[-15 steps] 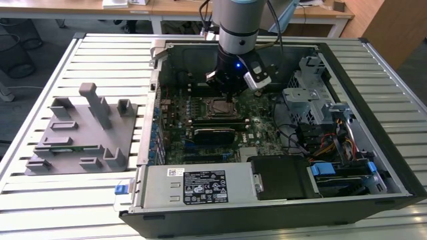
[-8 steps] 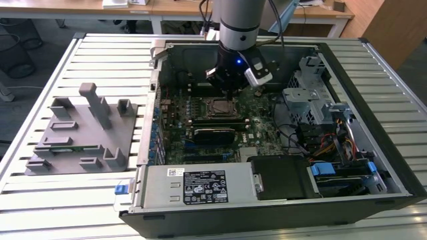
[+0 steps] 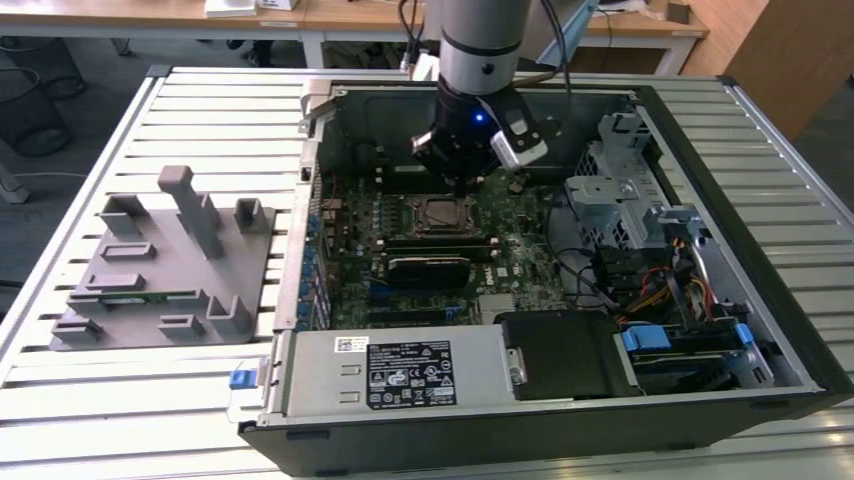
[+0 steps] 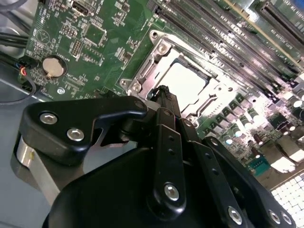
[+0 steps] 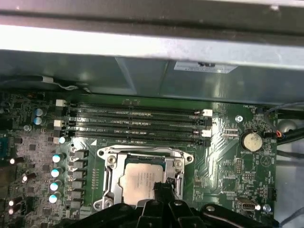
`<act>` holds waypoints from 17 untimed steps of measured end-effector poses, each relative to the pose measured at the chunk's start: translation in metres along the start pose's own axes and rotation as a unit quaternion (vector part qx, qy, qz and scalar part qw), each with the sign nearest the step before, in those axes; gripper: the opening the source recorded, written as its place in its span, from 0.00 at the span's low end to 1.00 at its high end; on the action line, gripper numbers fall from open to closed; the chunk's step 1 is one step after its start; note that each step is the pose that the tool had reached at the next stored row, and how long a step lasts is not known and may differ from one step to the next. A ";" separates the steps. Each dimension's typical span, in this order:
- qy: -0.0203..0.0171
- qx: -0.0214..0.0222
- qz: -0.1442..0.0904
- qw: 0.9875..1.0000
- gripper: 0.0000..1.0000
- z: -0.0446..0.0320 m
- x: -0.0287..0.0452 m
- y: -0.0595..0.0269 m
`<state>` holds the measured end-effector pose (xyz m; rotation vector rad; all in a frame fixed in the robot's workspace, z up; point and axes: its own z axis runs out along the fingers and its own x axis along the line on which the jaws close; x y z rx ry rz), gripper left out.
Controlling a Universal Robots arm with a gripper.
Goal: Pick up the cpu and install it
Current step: 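Install the second cpu locking lever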
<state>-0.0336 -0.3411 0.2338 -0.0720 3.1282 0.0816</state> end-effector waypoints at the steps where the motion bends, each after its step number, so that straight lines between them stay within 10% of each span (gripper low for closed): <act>1: 0.000 0.000 0.000 1.000 0.11 0.0000 0.0000 -0.0010; 17: 0.000 0.000 0.000 1.000 0.11 -0.0151 0.0000 -0.0061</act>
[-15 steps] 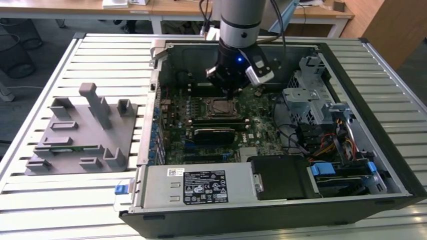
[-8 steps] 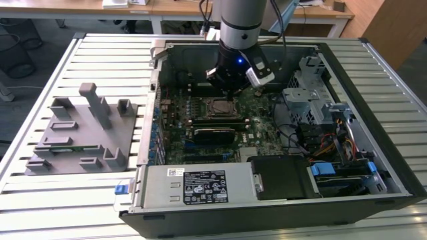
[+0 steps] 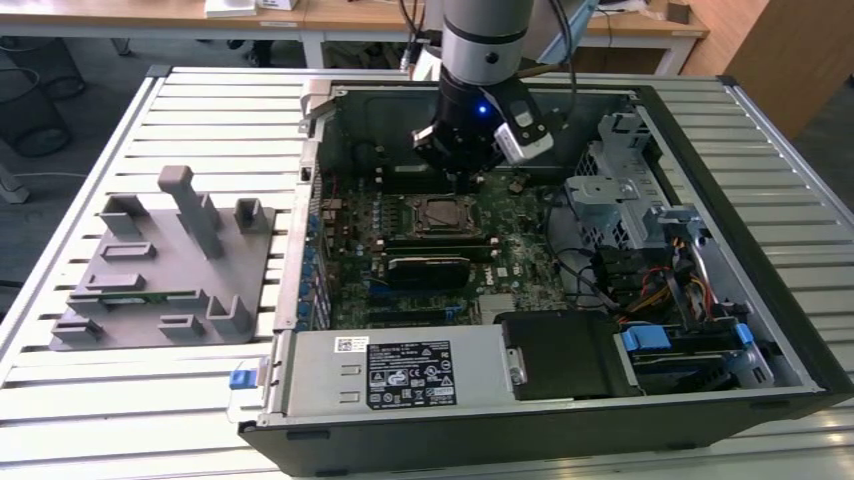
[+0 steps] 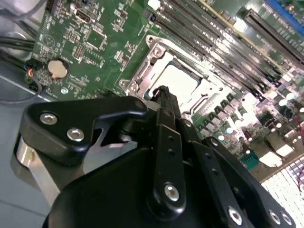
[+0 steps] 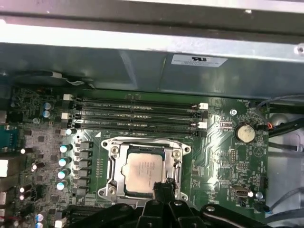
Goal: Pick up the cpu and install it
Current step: 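Install the second cpu locking lever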
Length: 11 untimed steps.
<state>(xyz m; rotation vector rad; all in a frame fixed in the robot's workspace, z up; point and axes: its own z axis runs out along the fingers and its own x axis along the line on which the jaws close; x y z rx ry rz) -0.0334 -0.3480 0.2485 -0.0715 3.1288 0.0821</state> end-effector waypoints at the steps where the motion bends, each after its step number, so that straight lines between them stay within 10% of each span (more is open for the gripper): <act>1: 0.000 0.000 0.000 1.000 0.11 -0.0001 0.0004 -0.0006; 9: 0.001 0.000 0.000 1.000 0.11 -0.0010 0.0023 -0.0219; 11: 0.007 0.000 0.000 1.000 0.11 -0.0011 0.0025 -0.0261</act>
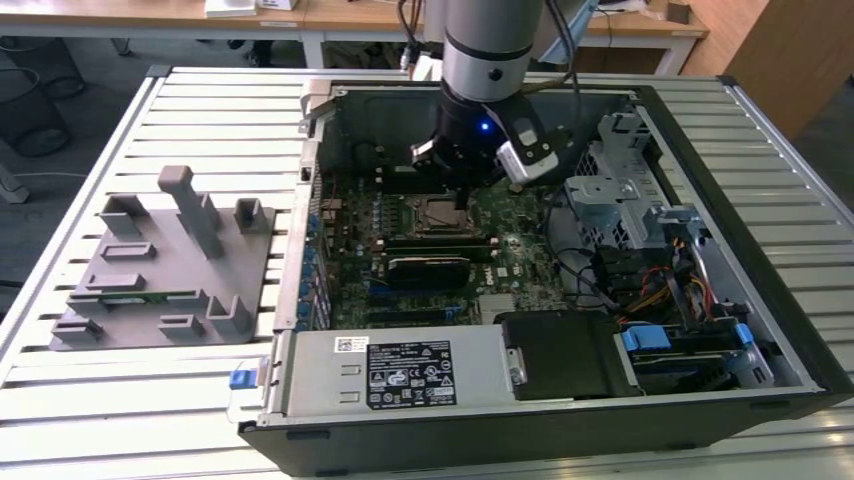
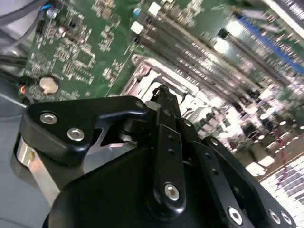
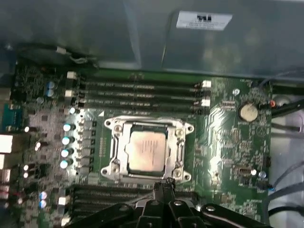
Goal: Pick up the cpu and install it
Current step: 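Install the second cpu locking lever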
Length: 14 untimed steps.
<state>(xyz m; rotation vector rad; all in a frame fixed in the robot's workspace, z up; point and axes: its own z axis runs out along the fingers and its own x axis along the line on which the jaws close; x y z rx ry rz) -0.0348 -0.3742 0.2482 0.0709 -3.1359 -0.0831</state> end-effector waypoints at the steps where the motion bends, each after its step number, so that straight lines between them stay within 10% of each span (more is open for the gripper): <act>1: 0.007 0.000 0.000 1.000 0.11 0.0001 0.0000 -0.0010; 4: 0.018 -0.002 0.001 1.000 0.11 0.0011 0.0001 -0.0046; 14: 0.018 -0.002 0.001 1.000 0.11 0.0060 0.0122 -0.0135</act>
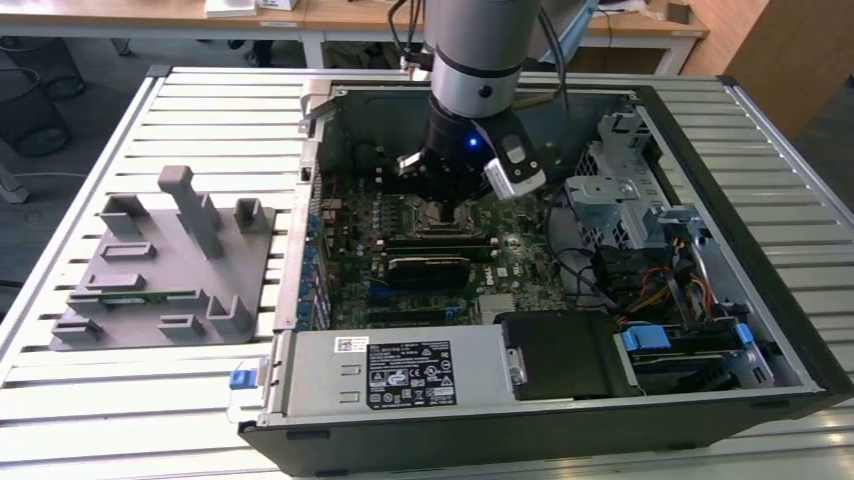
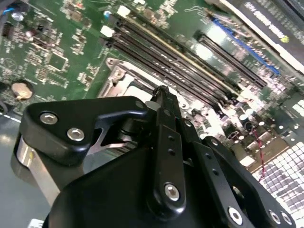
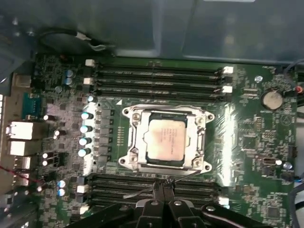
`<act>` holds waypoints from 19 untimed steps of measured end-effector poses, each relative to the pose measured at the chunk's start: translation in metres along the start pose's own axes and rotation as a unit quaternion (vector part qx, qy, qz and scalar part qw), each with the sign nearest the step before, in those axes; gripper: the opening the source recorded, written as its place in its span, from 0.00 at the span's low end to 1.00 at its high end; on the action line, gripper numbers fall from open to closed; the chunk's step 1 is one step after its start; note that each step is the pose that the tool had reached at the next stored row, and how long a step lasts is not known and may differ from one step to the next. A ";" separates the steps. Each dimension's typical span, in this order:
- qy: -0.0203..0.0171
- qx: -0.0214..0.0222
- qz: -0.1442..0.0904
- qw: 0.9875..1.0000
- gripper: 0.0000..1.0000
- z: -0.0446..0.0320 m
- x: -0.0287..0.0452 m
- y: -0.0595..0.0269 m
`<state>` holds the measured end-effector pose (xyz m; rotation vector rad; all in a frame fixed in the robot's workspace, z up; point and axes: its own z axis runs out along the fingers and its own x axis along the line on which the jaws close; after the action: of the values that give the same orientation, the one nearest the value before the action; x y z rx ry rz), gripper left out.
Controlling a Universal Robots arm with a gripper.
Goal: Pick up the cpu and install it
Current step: 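Install the second cpu locking lever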
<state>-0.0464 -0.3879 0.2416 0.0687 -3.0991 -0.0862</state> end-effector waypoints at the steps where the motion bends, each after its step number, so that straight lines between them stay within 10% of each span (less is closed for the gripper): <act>1: 0.000 0.000 0.000 1.000 0.11 0.0003 0.0022 -0.0009; 19: 0.000 -0.002 0.000 1.000 0.11 0.0243 0.0174 -0.0057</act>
<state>-0.0645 -0.3931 0.2177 0.0688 -3.0985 -0.0913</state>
